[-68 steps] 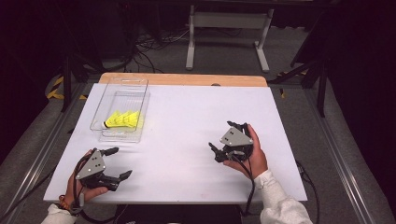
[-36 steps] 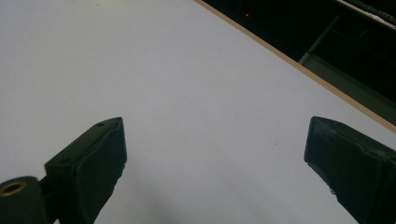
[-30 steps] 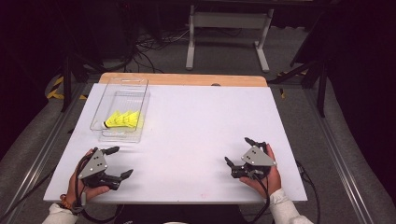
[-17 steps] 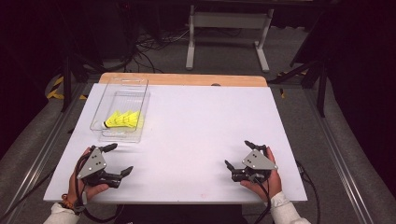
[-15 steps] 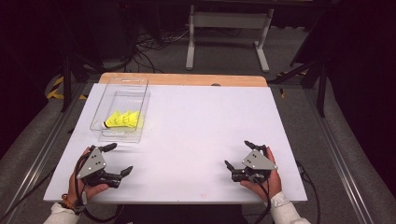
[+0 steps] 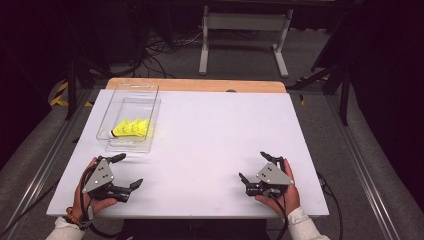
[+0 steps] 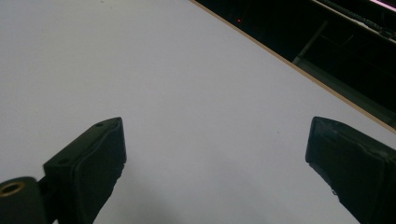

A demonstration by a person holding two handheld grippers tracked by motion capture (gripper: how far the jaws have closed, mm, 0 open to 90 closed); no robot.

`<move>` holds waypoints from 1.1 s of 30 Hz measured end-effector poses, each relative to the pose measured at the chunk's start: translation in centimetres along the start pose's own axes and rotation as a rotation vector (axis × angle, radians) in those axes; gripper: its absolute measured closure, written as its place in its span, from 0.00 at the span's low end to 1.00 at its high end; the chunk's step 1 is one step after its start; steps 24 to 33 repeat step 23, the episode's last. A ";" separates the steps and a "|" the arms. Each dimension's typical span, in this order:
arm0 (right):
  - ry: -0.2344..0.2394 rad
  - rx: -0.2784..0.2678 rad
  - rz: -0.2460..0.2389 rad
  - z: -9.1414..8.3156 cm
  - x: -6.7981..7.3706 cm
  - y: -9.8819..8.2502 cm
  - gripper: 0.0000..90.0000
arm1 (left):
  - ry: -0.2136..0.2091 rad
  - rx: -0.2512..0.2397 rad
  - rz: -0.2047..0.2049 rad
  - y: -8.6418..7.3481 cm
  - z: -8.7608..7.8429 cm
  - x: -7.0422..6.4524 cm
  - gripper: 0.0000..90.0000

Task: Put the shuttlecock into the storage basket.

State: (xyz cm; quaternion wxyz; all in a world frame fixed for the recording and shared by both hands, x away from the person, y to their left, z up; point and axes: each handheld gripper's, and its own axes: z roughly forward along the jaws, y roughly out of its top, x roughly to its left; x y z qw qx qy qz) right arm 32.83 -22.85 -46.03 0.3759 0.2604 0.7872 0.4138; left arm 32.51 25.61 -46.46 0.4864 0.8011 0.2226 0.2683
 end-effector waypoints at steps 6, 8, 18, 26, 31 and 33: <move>0.009 0.000 -0.017 0.2 0.2 0.0 0.07 | 0.005 0.008 -0.007 -0.1 0.0 0.2 0.05; 0.010 0.000 -0.023 0.2 0.3 0.0 0.07 | 0.005 0.013 -0.002 -0.1 0.1 0.3 0.05; 0.015 -0.005 -0.001 0.3 -0.2 -0.3 0.07 | 0.010 0.025 -0.010 -0.3 0.5 0.7 0.05; 0.013 -0.003 0.008 0.3 -0.3 -0.3 0.07 | 0.025 0.030 -0.010 -0.3 0.6 0.8 0.05; 0.013 -0.003 0.008 0.3 -0.3 -0.3 0.07 | 0.025 0.030 -0.010 -0.3 0.6 0.8 0.05; 0.013 -0.003 0.008 0.3 -0.3 -0.3 0.07 | 0.025 0.030 -0.010 -0.3 0.6 0.8 0.05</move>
